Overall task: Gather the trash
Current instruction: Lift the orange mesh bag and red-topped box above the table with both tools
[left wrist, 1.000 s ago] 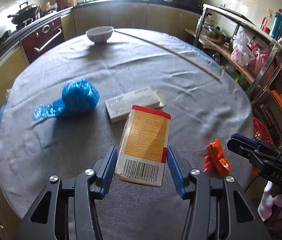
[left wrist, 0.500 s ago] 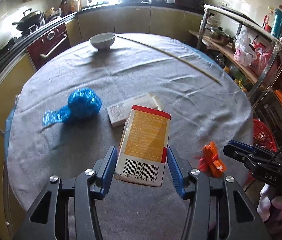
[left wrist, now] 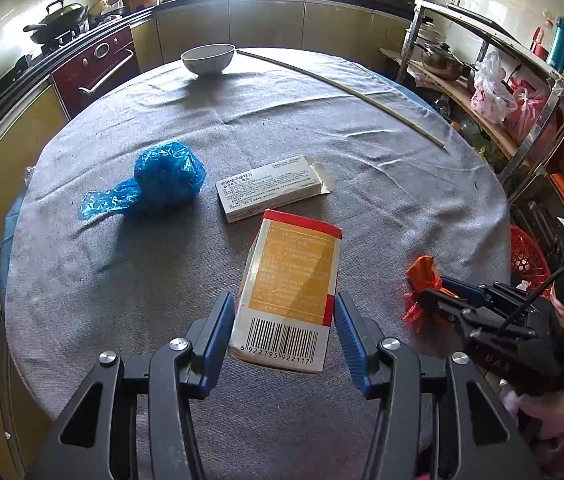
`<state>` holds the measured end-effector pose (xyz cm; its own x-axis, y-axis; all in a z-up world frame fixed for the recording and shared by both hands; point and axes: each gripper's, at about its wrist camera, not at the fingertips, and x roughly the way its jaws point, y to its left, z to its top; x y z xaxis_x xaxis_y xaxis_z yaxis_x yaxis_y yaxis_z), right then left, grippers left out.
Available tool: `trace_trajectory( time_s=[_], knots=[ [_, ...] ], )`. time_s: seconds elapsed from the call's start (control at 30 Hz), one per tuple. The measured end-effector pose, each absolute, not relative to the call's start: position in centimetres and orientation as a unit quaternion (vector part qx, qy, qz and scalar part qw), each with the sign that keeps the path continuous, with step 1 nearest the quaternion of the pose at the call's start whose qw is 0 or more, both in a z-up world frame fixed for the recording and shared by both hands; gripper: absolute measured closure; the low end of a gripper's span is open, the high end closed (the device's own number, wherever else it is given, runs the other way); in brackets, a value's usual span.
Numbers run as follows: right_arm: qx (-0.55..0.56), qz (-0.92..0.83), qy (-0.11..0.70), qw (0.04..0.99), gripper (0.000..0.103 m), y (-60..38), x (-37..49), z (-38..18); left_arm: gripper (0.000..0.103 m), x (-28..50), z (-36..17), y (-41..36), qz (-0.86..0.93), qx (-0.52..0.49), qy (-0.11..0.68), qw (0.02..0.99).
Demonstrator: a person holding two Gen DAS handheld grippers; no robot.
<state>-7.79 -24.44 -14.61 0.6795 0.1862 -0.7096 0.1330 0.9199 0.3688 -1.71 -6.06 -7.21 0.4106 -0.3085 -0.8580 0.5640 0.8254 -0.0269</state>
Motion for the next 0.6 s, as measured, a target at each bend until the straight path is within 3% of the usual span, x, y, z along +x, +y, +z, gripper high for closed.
trace_trajectory(
  time_s=[0.33, 0.47, 0.6],
  knots=[
    [0.245, 0.006, 0.398, 0.884, 0.069, -26.7, -7.9, -14.8, 0.05, -1.9, -7.0, -6.2, -0.257, 0.141, 0.467, 0.834],
    [0.241, 0.011, 0.405, 0.882, 0.049, -26.4, -7.8, -14.7, 0.05, -2.2, -6.9, -6.4, -0.259, 0.147, 0.461, 0.836],
    [0.238, 0.01, 0.406, 0.882, 0.048, -26.1, -7.8, -14.6, 0.05, -2.4, -6.8, -6.4, -0.255, 0.153, 0.454, 0.84]
  ],
)
